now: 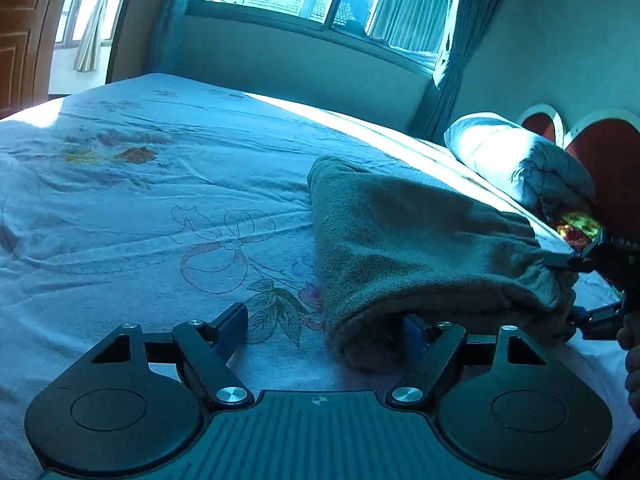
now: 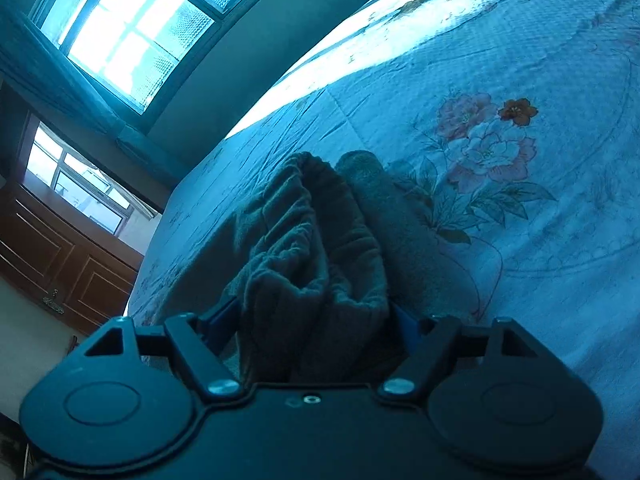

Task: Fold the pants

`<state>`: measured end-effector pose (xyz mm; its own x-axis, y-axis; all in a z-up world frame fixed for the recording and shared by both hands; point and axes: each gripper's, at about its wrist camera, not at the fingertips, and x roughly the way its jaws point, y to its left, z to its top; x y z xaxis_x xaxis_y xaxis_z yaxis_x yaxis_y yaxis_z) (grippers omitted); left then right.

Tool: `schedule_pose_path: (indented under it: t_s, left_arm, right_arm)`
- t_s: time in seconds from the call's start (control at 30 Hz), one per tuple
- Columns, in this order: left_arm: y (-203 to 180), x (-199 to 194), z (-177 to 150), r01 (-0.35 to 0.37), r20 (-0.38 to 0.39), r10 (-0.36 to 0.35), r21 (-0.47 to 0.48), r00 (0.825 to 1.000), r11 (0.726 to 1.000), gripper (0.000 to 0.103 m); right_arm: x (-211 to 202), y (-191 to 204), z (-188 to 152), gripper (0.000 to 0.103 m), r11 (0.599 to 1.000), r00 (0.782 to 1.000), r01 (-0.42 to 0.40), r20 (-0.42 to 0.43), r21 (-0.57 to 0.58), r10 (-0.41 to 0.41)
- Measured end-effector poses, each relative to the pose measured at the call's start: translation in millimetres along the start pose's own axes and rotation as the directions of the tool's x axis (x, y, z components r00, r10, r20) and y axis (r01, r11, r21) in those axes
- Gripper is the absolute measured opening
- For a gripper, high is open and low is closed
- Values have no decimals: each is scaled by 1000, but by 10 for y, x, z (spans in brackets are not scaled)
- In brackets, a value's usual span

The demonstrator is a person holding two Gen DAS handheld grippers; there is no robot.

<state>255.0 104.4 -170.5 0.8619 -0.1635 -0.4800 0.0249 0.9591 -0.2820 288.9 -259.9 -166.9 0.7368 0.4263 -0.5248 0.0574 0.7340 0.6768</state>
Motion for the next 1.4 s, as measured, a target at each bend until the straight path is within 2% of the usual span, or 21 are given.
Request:
schedule_pose_path:
  t_s: [0.07, 0.13, 0.2, 0.27, 0.33, 0.4, 0.43, 0.47, 0.5, 0.67, 0.83, 0.9, 1.0, 1.03, 1.07, 1.1, 1.13, 1.17, 1.2, 1.3, 1.4]
  left_arm:
    - [4, 24, -38, 29, 4, -29, -41, 1000, 999, 65]
    - [-13, 27, -47, 56, 14, -56, -42, 998, 998, 49]
    - [-38, -17, -41, 58, 51, -56, -47, 997, 997, 45]
    - [-4, -65, -26, 83, 110, -73, -96, 991, 992, 45]
    - [-13, -57, -12, 102, 125, -87, -115, 988, 988, 45]
    - [-77, 23, -44, 85, 79, -79, -79, 994, 993, 45]
    - [-106, 72, -72, 83, 44, -81, -61, 996, 995, 45]
    - [-119, 96, -99, 95, 21, -94, -55, 995, 994, 46]
    - [-123, 90, -120, 100, 17, -99, -55, 995, 993, 46]
    - [-44, -21, -128, 94, -6, -95, -49, 995, 994, 53]
    - [0, -259, 6, 81, 85, -75, -67, 994, 994, 53]
    - [-9, -244, 88, 81, 100, -73, -77, 992, 994, 53]
    - [-82, -160, 165, 70, 83, -64, -73, 995, 995, 53]
    - [-120, -114, 160, 61, 66, -57, -55, 996, 997, 53]
    - [-159, -39, 150, 36, 18, -35, -25, 999, 999, 53]
    - [-217, 106, 112, -10, -82, 12, 29, 997, 1000, 53]
    - [-239, 183, 53, -26, -117, 32, 52, 993, 998, 53]
    - [-226, 190, 15, -25, -102, 30, 46, 994, 999, 56]
    - [-204, 189, 8, -24, -97, 28, 38, 995, 999, 61]
    - [-135, 159, 38, -16, -104, 16, 2, 994, 1000, 66]
    - [-159, 124, 82, -41, -102, 43, 21, 994, 999, 71]
  right_arm:
    - [25, 33, 27, 27, 1000, 1000, 11, -5, -5, -11]
    - [-59, 229, 83, 23, 996, 1000, 5, 20, -90, -4]
    - [-282, 483, 101, 22, 977, 992, -47, 108, -208, 71]
    - [-511, 623, 85, 22, 954, 969, -92, 194, -284, 151]
    - [-588, 580, 29, 22, 942, 953, -86, 250, -324, 173]
    - [-350, 266, 10, 23, 972, 976, -13, 208, -234, 63]
    - [-143, 37, 23, 23, 986, 992, 61, 123, -157, -41]
    - [-10, -169, 21, 25, 994, 996, 79, 51, -81, -75]
    - [-47, -272, 17, 26, 999, 997, 23, 77, -35, -21]
    - [-171, -183, 30, 31, 994, 995, 36, 97, -99, -26]
    - [-436, -62, 48, 30, 984, 974, 72, 223, -164, -34]
    - [-526, 29, 83, 30, 977, 964, 40, 265, -208, 17]
    - [-544, 206, 48, 30, 959, 964, -19, 248, -282, 92]
    - [-535, 262, 28, 31, 949, 965, -46, 232, -311, 123]
    - [-514, 296, 2, 31, 940, 966, -54, 222, -337, 135]
    - [-440, 325, -35, 32, 932, 972, -38, 203, -362, 118]
    - [-342, 310, -47, 33, 933, 982, -10, 174, -361, 78]
    - [-187, 273, -72, 32, 934, 994, 40, 109, -354, -1]
    - [-89, 243, -96, 32, 922, 996, 70, 80, -380, -42]
    - [-147, 391, -160, 30, 850, 992, 121, 103, -513, -79]
    - [-314, 479, -161, 36, 835, 989, 116, 142, -537, -46]
